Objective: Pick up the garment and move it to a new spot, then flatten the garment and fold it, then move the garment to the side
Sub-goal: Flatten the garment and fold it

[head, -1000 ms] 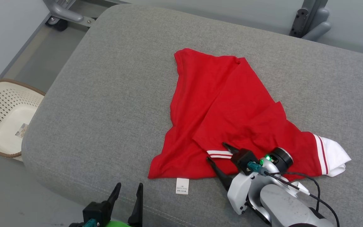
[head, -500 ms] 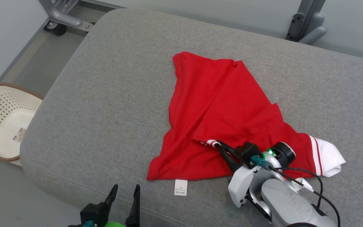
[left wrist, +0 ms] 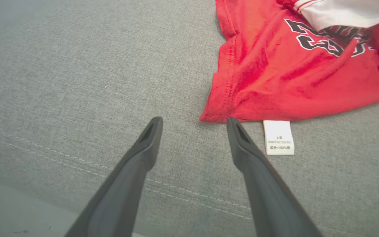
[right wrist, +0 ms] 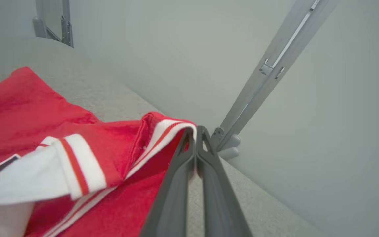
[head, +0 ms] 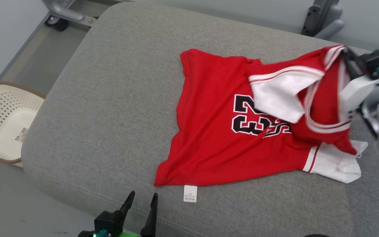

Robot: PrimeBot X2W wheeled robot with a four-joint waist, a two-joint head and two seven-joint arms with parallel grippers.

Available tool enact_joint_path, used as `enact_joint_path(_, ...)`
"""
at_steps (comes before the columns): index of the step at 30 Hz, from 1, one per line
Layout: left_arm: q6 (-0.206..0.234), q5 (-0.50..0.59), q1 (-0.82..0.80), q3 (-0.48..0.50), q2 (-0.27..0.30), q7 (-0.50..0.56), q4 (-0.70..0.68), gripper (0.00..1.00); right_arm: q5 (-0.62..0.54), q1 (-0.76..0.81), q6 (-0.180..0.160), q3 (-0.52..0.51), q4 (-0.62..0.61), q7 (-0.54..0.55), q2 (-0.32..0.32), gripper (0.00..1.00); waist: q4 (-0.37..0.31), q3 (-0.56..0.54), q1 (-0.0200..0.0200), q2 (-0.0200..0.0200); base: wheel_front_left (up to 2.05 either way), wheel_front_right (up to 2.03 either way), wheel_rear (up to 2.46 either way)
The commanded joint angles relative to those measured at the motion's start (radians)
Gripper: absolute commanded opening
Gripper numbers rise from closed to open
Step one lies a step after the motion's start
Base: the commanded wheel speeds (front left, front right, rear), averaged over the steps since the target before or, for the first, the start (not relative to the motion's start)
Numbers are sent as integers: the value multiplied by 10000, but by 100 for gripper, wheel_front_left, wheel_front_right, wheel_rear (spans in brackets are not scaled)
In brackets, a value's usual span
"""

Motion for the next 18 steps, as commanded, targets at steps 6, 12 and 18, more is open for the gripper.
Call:
enact_joint_path(6, -195, -337, -80, -554, 8, 2, -6, 100, -1146, -1311, -21, -2683, 2056, 518, -1924, 0, 1071, 549, 0, 0, 0, 0, 0)
enact_joint_path(12, -298, -584, 6, -869, 10, 2, 26, 100, -2737, -1309, -18, -5492, 2576, 1479, -2394, 100, 1321, 767, 0, 0, 0, 0, 0)
enact_joint_path(18, -220, -567, -179, -870, 16, 2, 3, 100, -4036, -894, -19, -7074, 2133, 892, -1390, 100, 653, 632, 0, 0, 0, 0, 0)
